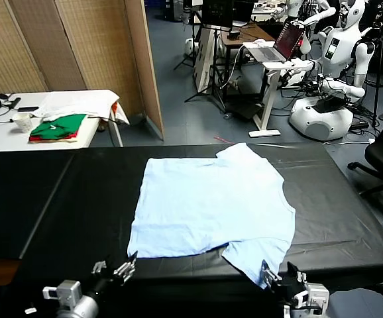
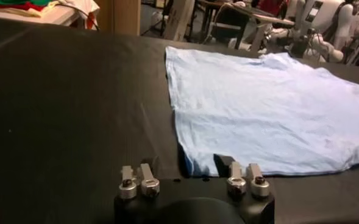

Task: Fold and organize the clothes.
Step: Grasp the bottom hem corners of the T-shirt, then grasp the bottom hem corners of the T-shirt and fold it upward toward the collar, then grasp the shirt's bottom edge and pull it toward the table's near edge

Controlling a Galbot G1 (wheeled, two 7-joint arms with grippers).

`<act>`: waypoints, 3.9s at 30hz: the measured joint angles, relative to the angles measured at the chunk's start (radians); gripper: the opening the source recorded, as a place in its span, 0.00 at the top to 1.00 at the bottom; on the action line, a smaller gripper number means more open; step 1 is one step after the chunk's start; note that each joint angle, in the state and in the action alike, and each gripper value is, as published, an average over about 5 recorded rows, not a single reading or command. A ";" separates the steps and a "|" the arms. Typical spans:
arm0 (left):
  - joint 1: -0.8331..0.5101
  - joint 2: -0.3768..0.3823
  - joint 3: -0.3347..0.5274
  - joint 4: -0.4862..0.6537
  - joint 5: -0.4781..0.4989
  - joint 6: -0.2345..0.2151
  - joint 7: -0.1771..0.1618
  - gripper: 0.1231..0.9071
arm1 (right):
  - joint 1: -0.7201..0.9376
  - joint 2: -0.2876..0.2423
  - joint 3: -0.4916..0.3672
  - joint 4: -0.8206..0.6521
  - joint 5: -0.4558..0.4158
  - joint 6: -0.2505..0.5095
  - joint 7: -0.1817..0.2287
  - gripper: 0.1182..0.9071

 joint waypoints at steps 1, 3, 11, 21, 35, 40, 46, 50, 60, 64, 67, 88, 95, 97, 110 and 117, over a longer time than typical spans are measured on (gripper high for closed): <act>0.002 -0.001 0.003 0.001 0.004 0.001 0.001 0.47 | -0.003 0.000 0.000 0.003 0.000 0.001 -0.001 0.95; 0.006 -0.004 0.008 0.002 0.010 0.001 0.003 0.59 | -0.009 0.000 -0.001 0.010 0.000 0.001 -0.003 0.97; 0.027 -0.010 0.015 -0.021 0.010 0.004 -0.002 0.97 | -0.052 -0.009 -0.002 0.072 -0.027 -0.039 0.009 0.97; 0.111 -0.002 -0.025 -0.096 0.039 -0.003 -0.056 0.97 | -0.126 -0.029 0.004 0.153 -0.054 -0.065 0.001 0.97; 0.156 -0.056 -0.036 -0.135 0.052 -0.130 -0.038 0.97 | 0.007 -0.087 0.030 0.082 0.009 0.130 -0.086 0.97; 0.043 -0.092 -0.015 -0.071 0.044 -0.174 -0.030 0.97 | 0.128 -0.123 0.008 -0.026 0.028 0.159 -0.096 0.97; -0.105 -0.120 0.006 0.012 0.055 -0.200 -0.034 0.97 | 0.273 -0.148 -0.041 -0.156 0.014 0.162 -0.101 0.97; -0.181 -0.117 0.019 0.067 0.068 -0.209 -0.039 0.97 | 0.362 -0.163 -0.074 -0.222 -0.003 0.146 -0.091 0.97; -0.319 -0.093 0.059 0.216 0.092 -0.201 -0.047 0.97 | 0.499 -0.174 -0.102 -0.338 -0.017 0.137 -0.086 0.97; -0.352 -0.084 0.061 0.254 0.102 -0.200 -0.054 0.97 | 0.521 -0.171 -0.105 -0.365 -0.014 0.140 -0.095 0.92; -0.364 -0.080 0.063 0.273 0.104 -0.198 -0.054 0.97 | 0.523 -0.167 -0.101 -0.368 -0.009 0.134 -0.113 0.74; -0.224 -0.111 0.027 0.177 0.071 -0.093 -0.042 0.01 | 0.244 -0.129 0.085 -0.138 0.016 0.026 -0.182 0.09; -0.195 -0.109 0.023 0.155 0.064 -0.084 -0.042 0.00 | 0.195 -0.116 0.124 -0.145 0.030 0.042 -0.180 0.28; -0.192 -0.106 0.023 0.156 0.067 -0.084 -0.042 0.00 | 0.192 -0.112 0.126 -0.148 0.031 0.045 -0.180 0.35; -0.194 -0.093 0.022 0.179 0.089 -0.090 -0.042 0.22 | 0.190 -0.110 0.126 -0.150 0.027 0.054 -0.181 0.75; -0.203 -0.085 0.026 0.188 0.089 -0.087 -0.042 0.53 | 0.190 -0.112 0.125 -0.147 0.015 0.058 -0.181 0.96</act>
